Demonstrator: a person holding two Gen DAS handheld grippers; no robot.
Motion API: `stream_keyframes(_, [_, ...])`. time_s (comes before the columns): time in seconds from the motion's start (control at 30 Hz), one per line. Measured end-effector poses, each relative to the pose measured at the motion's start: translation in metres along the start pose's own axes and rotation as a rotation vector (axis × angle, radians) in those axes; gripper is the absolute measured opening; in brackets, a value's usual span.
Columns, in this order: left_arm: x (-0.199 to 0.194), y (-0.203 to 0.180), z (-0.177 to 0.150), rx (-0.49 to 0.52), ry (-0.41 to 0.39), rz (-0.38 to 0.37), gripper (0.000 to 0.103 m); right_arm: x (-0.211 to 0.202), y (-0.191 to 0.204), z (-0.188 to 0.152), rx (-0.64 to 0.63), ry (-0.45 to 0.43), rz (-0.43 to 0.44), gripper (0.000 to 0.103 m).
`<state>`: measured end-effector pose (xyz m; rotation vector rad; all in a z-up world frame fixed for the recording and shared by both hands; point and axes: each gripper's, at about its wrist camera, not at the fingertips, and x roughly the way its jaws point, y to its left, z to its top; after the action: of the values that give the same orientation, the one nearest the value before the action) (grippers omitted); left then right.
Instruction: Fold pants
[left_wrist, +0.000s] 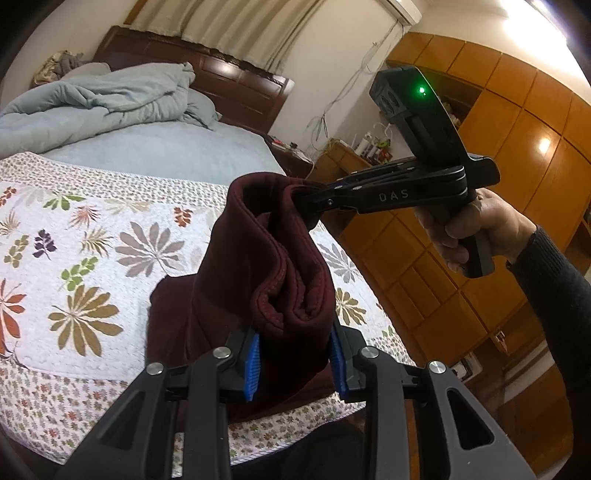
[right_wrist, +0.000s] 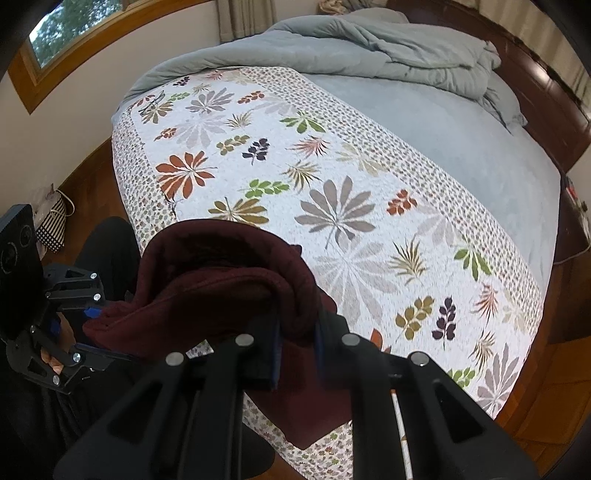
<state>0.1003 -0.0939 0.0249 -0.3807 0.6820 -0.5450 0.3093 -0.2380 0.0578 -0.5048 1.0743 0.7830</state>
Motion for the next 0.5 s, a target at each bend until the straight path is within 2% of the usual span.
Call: stream_keyframes(0.5, [0.045, -0.024, -0.01, 0.033, 0.086, -0.039, 0.03, 0.013, -0.043, -0.05, 0.083, 0.008, 0.014, 0.013])
